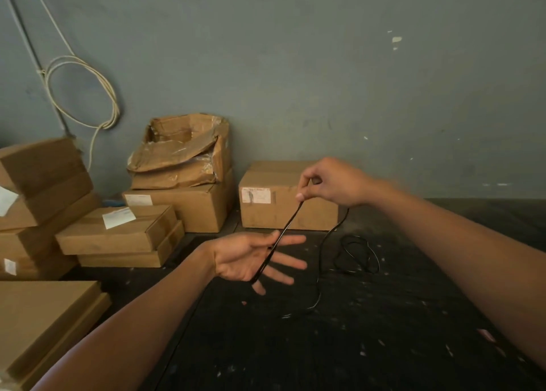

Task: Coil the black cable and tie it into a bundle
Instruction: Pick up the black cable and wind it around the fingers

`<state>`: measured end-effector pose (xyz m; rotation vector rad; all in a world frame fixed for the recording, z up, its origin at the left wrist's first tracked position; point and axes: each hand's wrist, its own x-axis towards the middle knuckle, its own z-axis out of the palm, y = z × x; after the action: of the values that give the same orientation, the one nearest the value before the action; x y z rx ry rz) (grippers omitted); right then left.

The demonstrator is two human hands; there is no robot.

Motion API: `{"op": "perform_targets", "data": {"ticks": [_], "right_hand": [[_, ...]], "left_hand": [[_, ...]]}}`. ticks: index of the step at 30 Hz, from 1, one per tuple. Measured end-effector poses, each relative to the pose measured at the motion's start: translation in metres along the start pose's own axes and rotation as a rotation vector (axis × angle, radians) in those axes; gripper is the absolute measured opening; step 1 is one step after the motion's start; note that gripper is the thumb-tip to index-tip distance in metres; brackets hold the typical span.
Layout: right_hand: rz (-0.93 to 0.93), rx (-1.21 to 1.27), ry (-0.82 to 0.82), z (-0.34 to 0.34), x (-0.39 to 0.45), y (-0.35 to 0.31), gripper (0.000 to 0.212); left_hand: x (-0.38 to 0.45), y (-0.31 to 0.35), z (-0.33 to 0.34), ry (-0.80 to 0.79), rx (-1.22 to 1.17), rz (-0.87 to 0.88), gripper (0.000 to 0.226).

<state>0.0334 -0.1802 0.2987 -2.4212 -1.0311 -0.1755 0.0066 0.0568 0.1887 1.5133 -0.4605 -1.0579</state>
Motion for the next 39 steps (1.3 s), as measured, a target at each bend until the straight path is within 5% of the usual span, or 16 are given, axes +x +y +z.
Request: {"op": "perform_targets", "data": {"ticks": [12,21,28,32,39], "right_hand": [[0.127,0.6,0.156,0.048,-0.015,0.04,0.019],[0.24,0.899,0.099,0.142,-0.046,0.003,0.027],[0.138,0.719,-0.083,0.147,-0.059,-0.024,0.022],[0.051,0.517,-0.044,0.123,-0.059,-0.031,0.021],[0.074,0.316,0.097,0.057,-0.043,-0.03,0.019]], "left_hand": [[0.005,0.038,0.056,-0.445,-0.105,0.292,0.055],[-0.005,0.077,0.027,-0.087,-0.28,0.567,0.052],[-0.016,0.089,-0.005,0.264,-0.375,0.663,0.05],[-0.021,0.081,-0.019,0.443,-0.383,0.635,0.05],[-0.018,0.046,-0.028,0.47,-0.298,0.468,0.052]]}}
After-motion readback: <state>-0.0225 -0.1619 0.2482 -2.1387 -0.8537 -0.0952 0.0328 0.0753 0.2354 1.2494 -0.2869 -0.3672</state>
